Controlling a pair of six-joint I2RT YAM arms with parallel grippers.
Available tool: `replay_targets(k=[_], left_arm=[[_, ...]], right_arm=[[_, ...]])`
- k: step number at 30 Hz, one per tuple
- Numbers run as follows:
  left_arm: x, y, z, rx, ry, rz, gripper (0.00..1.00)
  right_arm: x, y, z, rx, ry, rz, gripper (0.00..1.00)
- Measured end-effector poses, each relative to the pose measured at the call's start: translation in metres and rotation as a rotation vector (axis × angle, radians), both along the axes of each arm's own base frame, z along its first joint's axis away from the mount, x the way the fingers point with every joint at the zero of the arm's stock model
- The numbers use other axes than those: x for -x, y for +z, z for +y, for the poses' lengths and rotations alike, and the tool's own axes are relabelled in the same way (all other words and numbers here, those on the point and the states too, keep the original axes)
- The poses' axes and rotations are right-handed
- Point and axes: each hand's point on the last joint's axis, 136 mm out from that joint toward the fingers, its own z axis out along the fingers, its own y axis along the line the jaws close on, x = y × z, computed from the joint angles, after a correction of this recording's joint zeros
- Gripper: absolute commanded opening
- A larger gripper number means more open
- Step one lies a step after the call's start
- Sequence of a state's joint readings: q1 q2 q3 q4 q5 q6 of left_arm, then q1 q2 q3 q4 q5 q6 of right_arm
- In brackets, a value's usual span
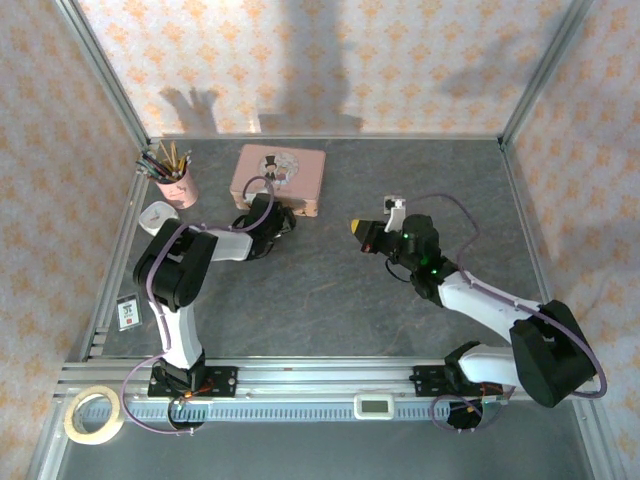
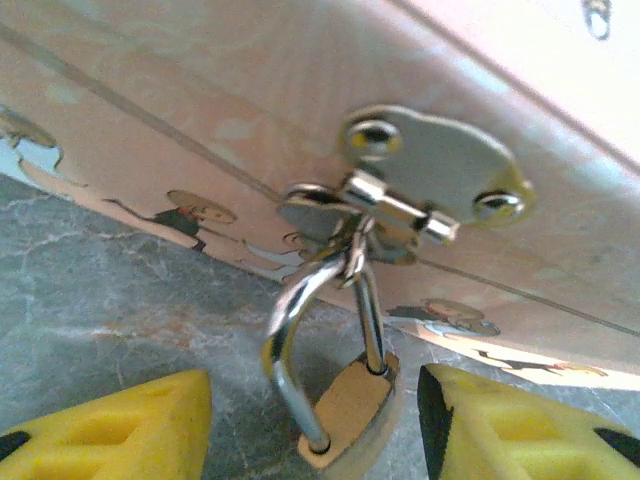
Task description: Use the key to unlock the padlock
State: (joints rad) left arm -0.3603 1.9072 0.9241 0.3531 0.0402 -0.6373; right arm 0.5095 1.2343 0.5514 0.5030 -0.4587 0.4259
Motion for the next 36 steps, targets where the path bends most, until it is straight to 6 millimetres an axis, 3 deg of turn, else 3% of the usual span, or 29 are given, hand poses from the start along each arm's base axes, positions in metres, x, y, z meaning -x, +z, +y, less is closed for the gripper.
replay_targets(k=[10,18,24,30,36], left_arm=[[-0.010,-0.003,0.002,-0.050,0.043,-0.005,0.46],[-0.017,-0.006,0.004,-0.051,0.080,-0.007,0.22],[-0.025,0.001,-0.018,0.060,0.025,-0.046,0.00],[-0.016,0.001,-0.033,0.146,-0.033,-0.031,0.00],[0.009,0.007,-0.041,0.267,-0.055,0.020,0.00]], right_arm=[[0.000,0.001,0.000,-0.003,0.000,-0.005,0.00],[0.000,0.002,0.000,-0.011,-0.006,-0.001,0.00],[-0.001,0.001,0.000,-0.014,-0.008,0.003,0.00],[-0.001,-0.008,0.001,-0.024,-0.010,0.031,0.00],[0.001,-0.042,0.010,-0.065,0.021,0.127,0.00]])
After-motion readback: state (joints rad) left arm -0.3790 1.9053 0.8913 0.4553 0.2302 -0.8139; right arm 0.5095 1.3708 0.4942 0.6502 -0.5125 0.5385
